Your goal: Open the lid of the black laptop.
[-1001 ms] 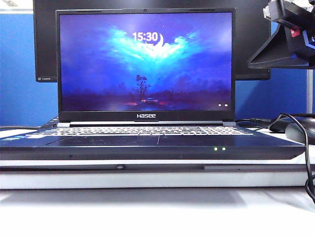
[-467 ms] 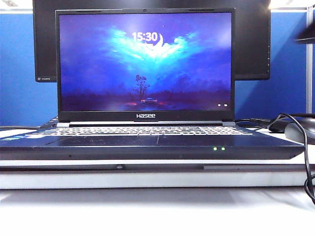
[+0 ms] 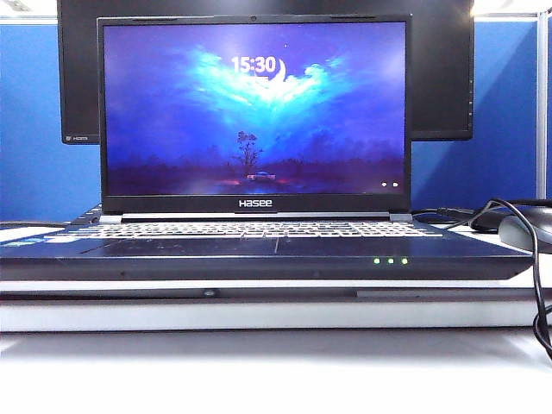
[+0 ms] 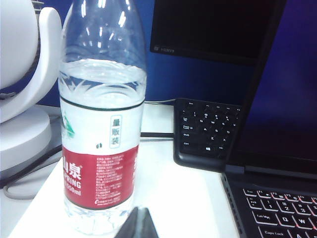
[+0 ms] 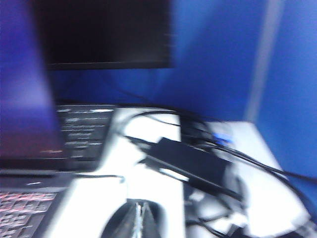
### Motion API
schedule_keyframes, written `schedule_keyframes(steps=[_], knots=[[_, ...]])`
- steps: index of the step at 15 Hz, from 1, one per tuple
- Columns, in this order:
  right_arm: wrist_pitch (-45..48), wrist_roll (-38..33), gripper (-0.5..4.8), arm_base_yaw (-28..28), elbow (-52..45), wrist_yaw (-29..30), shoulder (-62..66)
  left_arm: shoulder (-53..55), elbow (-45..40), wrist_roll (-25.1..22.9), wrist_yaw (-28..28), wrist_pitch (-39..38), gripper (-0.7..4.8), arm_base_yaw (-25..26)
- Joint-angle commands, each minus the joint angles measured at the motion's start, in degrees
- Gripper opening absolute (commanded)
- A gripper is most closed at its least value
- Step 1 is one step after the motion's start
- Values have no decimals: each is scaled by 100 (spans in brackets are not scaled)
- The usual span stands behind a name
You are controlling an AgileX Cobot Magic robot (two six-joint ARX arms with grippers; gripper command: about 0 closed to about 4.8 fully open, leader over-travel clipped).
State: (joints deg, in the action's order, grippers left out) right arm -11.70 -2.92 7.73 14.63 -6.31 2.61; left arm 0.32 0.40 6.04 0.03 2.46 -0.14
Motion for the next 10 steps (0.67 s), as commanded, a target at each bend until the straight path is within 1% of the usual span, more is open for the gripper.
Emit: schedule_keyframes(steps=[1, 3, 7, 8, 10], knots=[[-37, -50, -4, -522, -31, -2, -87, -13, 0, -2, 22, 55, -4, -4], [-50, -70, -4, -680, -173, 2, -92, -13, 0, -2, 20, 50, -4, -4], [20, -557, -4, -708, -597, 4, -162, -13, 0, -2, 20, 11, -4, -4], [90, -734, -4, -708, -772, 61, -164, -13, 0, -4, 20, 7, -4, -4], [225, -804, -4, -708, -968, 269, -201, -13, 0, -4, 20, -24, -4, -4]])
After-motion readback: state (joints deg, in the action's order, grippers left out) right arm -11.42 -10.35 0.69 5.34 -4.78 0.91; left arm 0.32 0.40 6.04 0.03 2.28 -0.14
